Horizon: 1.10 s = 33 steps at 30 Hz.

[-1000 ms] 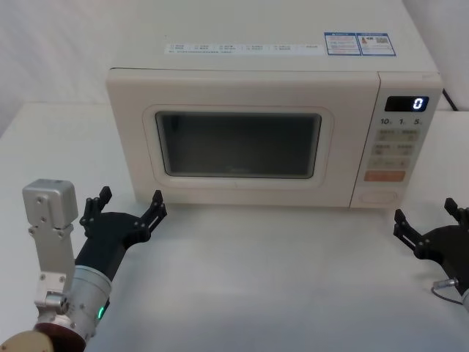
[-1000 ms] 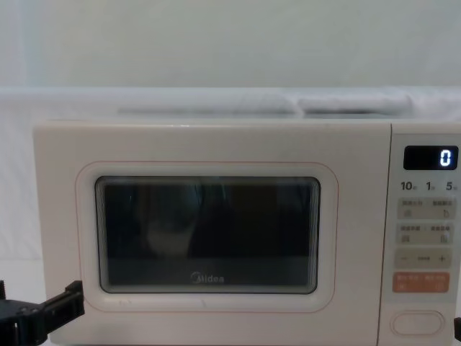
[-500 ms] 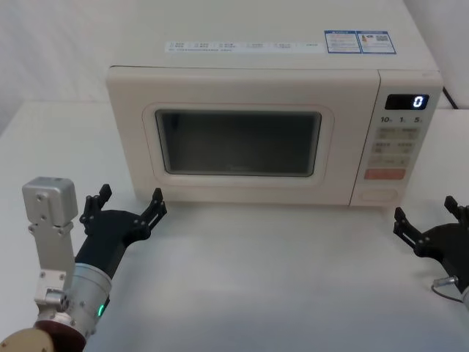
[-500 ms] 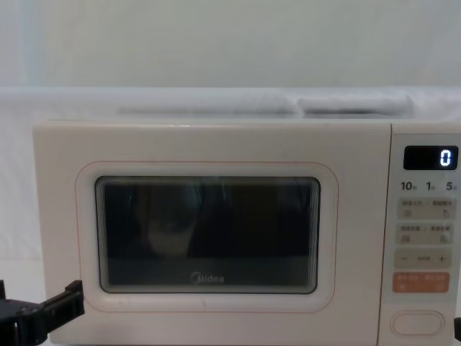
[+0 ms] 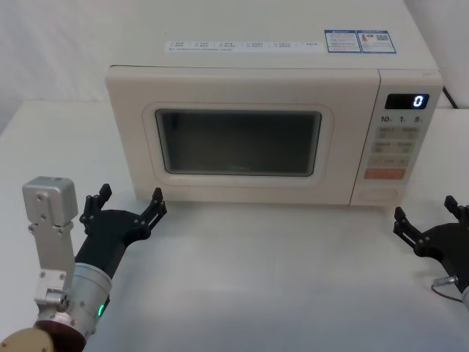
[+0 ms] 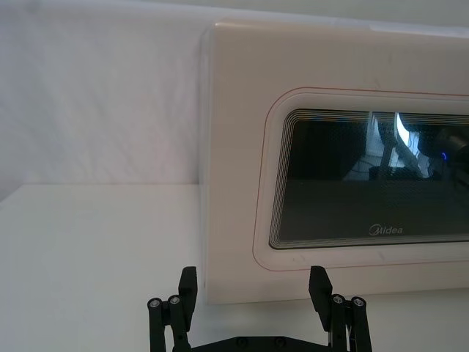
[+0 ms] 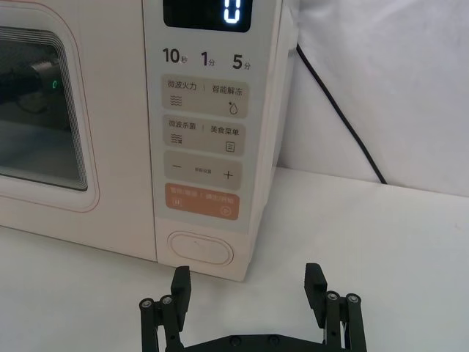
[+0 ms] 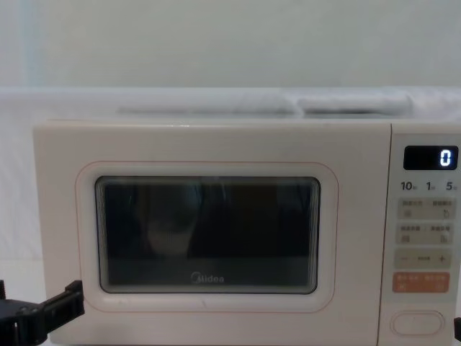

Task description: Press the button to open the microwave door with one hand; close the microwave door with the other hand.

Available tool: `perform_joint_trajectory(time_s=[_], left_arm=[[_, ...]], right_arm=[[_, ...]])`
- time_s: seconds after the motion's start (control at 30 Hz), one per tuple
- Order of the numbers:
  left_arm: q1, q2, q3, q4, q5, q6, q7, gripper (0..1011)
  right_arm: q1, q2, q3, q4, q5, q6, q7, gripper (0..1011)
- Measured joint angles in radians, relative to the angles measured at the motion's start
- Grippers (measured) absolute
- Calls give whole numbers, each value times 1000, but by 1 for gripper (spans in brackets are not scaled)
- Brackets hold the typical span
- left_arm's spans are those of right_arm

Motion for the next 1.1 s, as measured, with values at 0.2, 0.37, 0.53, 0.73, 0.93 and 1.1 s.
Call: perform_joint_trajectory(time_s=[0.2,0.37,0.53,0.73,0.93,1.1], left_arm=[[0,0,0,0,0,0,0,1001],[0,0,0,0,0,0,0,1001],[0,0,0,0,0,0,0,1001],[0,0,0,0,0,0,0,1001],[0,0,0,0,0,0,0,1001],[0,0,0,0,0,0,0,1001]], right_arm=[[0,0,0,0,0,0,0,1002],[0,0,0,0,0,0,0,1002],[0,0,0,0,0,0,0,1002],[0,0,0,0,0,0,0,1002],[0,0,0,0,0,0,0,1002],[0,0,0,0,0,0,0,1002]])
